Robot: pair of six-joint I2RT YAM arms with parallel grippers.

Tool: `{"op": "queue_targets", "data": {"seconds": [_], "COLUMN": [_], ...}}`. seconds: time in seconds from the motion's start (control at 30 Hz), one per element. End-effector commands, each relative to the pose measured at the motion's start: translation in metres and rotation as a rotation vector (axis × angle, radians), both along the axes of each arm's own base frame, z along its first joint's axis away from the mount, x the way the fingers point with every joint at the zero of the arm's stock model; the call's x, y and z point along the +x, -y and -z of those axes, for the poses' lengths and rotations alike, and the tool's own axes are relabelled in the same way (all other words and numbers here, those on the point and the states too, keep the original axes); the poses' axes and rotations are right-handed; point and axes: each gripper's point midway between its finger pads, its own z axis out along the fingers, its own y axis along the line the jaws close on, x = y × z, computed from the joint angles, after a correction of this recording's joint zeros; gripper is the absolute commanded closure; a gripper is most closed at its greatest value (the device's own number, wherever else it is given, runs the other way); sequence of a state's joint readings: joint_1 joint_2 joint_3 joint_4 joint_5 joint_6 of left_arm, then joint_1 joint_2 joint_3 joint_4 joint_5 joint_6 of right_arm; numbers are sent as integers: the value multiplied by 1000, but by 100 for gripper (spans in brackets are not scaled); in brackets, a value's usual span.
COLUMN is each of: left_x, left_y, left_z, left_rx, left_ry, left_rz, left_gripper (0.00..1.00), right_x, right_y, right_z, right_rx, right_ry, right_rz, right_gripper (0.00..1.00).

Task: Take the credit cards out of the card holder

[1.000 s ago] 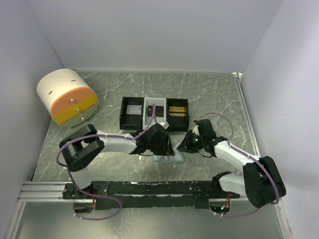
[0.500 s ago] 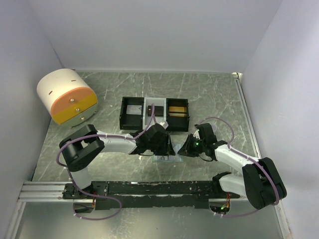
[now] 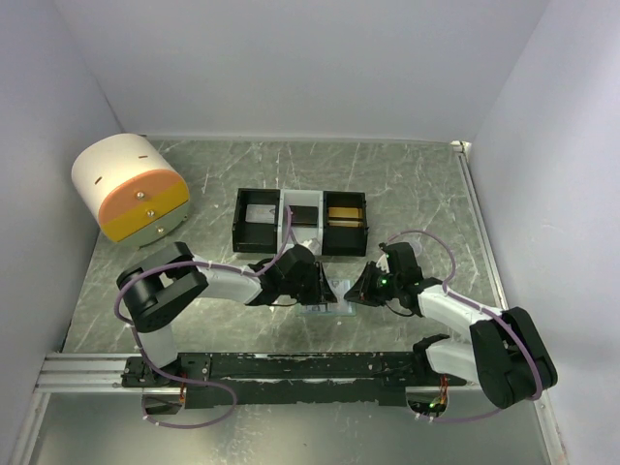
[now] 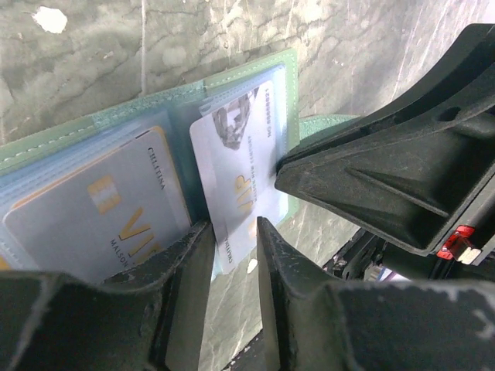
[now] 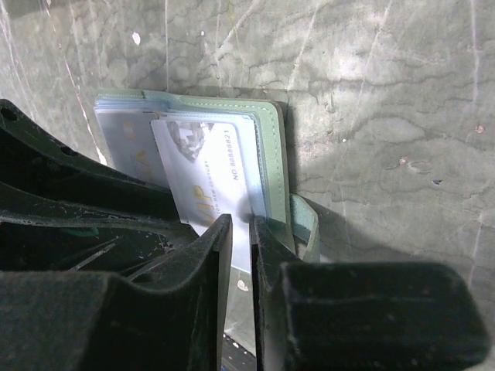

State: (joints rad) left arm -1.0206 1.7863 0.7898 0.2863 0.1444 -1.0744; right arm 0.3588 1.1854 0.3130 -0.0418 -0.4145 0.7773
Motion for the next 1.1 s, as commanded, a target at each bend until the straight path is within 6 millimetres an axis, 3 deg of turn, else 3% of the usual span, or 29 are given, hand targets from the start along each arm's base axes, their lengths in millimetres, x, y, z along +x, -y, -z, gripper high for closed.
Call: {"op": "queue_targets", "data": {"seconds": [0.0, 0.4, 0.77, 1.07], "left_x": [-1, 3, 0, -4], "left_y": [-5, -7, -8, -11], "left_z": [2, -15, -21, -20], "left_rx": [20, -12, -25, -23], "left_ry": [6, 48, 51, 42], "left_rz": [-11, -21, -5, 2], "left_gripper": [63, 81, 85, 80], "right_x": [-29, -26, -25, -23], "right_y": [26, 25, 26, 25], "right_z": [39, 41, 42, 42], "right_rx": [-139, -147, -148, -150], "right_ry": [-122, -125, -128, -128], "right_rz": [25, 21, 33, 33], "right_gripper": [83, 83, 84, 84]}}
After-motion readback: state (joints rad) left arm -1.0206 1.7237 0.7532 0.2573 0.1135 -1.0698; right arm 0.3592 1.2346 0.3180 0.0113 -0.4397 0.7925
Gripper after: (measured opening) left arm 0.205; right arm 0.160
